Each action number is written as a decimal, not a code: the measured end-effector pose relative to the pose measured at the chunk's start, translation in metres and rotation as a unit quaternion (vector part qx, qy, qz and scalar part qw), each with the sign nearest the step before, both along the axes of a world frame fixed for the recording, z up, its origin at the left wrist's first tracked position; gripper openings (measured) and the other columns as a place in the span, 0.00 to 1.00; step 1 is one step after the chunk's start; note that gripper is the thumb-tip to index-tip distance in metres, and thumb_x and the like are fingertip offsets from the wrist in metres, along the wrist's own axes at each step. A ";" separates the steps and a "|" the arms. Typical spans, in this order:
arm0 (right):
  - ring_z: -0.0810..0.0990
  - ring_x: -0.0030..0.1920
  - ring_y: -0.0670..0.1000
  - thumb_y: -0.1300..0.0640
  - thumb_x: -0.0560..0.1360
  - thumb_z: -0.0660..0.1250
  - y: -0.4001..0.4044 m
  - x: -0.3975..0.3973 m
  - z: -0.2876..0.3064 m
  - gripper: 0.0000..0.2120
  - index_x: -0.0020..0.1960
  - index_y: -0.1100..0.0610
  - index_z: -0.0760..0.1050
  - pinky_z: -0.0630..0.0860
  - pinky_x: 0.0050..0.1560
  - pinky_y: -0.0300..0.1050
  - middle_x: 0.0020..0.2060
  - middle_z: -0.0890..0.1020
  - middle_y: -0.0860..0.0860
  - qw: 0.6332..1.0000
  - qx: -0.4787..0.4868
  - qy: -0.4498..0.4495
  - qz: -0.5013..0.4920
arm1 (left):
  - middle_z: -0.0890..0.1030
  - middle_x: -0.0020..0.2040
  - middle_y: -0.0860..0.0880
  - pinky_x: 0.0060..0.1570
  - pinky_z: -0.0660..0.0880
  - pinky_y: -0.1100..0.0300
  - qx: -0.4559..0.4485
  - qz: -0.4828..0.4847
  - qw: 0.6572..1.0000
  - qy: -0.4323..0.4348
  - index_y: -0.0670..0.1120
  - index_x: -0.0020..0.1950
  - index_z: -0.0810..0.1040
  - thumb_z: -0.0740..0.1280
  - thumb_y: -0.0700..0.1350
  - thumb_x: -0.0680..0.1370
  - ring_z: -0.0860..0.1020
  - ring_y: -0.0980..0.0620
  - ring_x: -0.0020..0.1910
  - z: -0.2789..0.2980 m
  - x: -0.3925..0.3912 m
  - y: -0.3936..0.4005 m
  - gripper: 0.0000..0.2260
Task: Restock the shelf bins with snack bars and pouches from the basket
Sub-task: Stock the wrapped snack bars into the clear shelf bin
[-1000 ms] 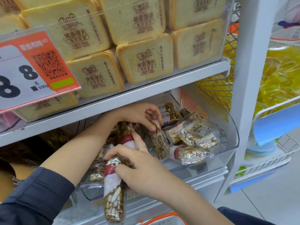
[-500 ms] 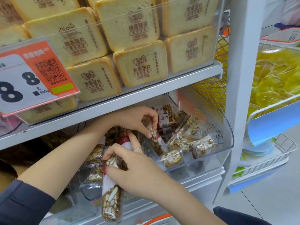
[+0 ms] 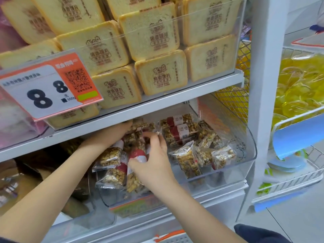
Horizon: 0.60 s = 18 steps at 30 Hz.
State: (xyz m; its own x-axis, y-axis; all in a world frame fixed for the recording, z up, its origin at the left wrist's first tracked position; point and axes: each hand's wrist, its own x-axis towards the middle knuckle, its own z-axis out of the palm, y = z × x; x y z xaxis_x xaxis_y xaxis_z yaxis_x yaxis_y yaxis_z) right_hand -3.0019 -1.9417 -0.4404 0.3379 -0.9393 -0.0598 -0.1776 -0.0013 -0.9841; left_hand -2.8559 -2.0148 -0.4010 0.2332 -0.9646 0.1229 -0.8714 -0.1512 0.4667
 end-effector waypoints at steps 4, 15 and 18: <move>0.70 0.66 0.55 0.50 0.75 0.69 -0.022 0.017 -0.004 0.37 0.76 0.53 0.52 0.65 0.53 0.37 0.77 0.45 0.50 0.994 -0.046 0.003 -0.099 | 0.70 0.70 0.46 0.64 0.66 0.55 0.055 0.025 0.988 -0.143 0.49 0.71 0.68 0.57 0.54 0.80 0.70 0.44 0.66 0.005 0.002 0.024 0.20; 0.75 0.63 0.56 0.53 0.83 0.51 -0.078 0.025 0.009 0.17 0.70 0.55 0.64 0.76 0.54 0.47 0.64 0.74 0.55 0.966 0.171 -0.189 -0.037 | 0.46 0.77 0.61 0.71 0.50 0.41 0.125 -0.112 0.974 -0.151 0.75 0.69 0.40 0.45 0.77 0.68 0.45 0.41 0.75 0.001 -0.015 0.063 0.31; 0.77 0.55 0.54 0.53 0.81 0.54 -0.076 0.014 0.011 0.14 0.57 0.56 0.76 0.74 0.60 0.49 0.51 0.80 0.55 0.954 0.203 -0.219 -0.015 | 0.44 0.77 0.60 0.69 0.53 0.38 0.195 -0.118 0.946 -0.228 0.71 0.72 0.45 0.54 0.74 0.70 0.44 0.34 0.74 0.000 -0.019 0.057 0.34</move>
